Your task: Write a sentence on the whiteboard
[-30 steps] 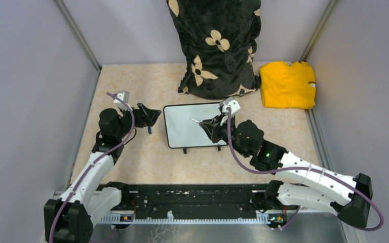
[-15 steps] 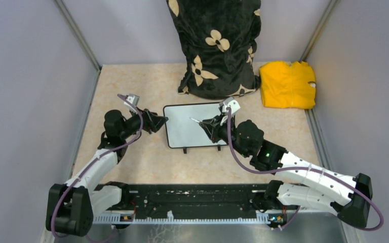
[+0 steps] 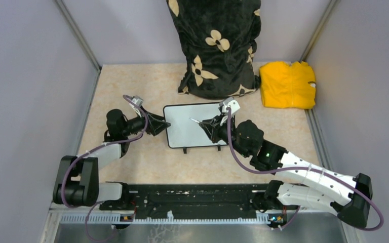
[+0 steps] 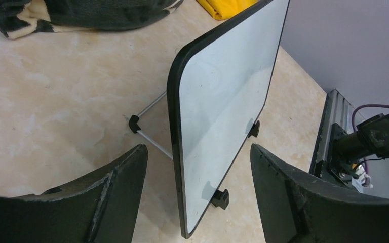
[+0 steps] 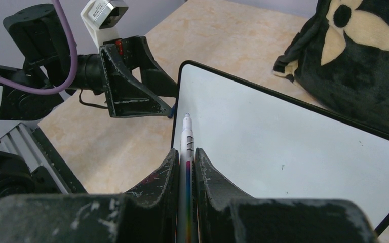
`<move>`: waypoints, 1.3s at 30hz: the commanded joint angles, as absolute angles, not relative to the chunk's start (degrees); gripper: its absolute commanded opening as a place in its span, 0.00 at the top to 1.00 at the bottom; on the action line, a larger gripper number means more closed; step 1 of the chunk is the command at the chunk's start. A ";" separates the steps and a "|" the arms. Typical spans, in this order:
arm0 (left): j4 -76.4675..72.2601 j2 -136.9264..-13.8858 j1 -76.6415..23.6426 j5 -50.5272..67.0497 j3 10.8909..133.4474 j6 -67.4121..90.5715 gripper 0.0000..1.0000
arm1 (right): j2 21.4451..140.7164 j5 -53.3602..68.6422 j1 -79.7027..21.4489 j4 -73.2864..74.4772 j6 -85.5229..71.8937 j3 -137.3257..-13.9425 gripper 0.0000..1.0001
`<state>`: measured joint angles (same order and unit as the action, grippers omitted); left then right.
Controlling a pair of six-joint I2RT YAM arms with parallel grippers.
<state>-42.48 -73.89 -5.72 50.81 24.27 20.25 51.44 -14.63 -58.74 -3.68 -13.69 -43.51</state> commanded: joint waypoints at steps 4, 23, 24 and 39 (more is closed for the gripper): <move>-53.38 -81.80 -3.89 60.88 25.54 23.85 0.24 | 51.00 -13.78 -59.16 -6.75 -14.24 -43.69 1.00; -56.89 -90.45 -5.19 64.51 26.28 24.08 0.47 | 64.97 -22.80 -64.59 -9.60 -11.50 -52.02 1.00; -57.09 -90.63 -5.19 64.52 26.35 24.15 0.49 | 65.56 -22.98 -64.73 -9.73 -11.51 -52.28 1.00; -62.86 -94.03 -5.45 66.90 27.25 27.61 0.60 | 71.47 -26.04 -65.04 -10.28 -10.70 -53.95 1.00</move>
<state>-58.48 -93.97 -5.13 64.60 26.06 27.31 70.17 -23.31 -64.51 -7.66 -11.75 -50.06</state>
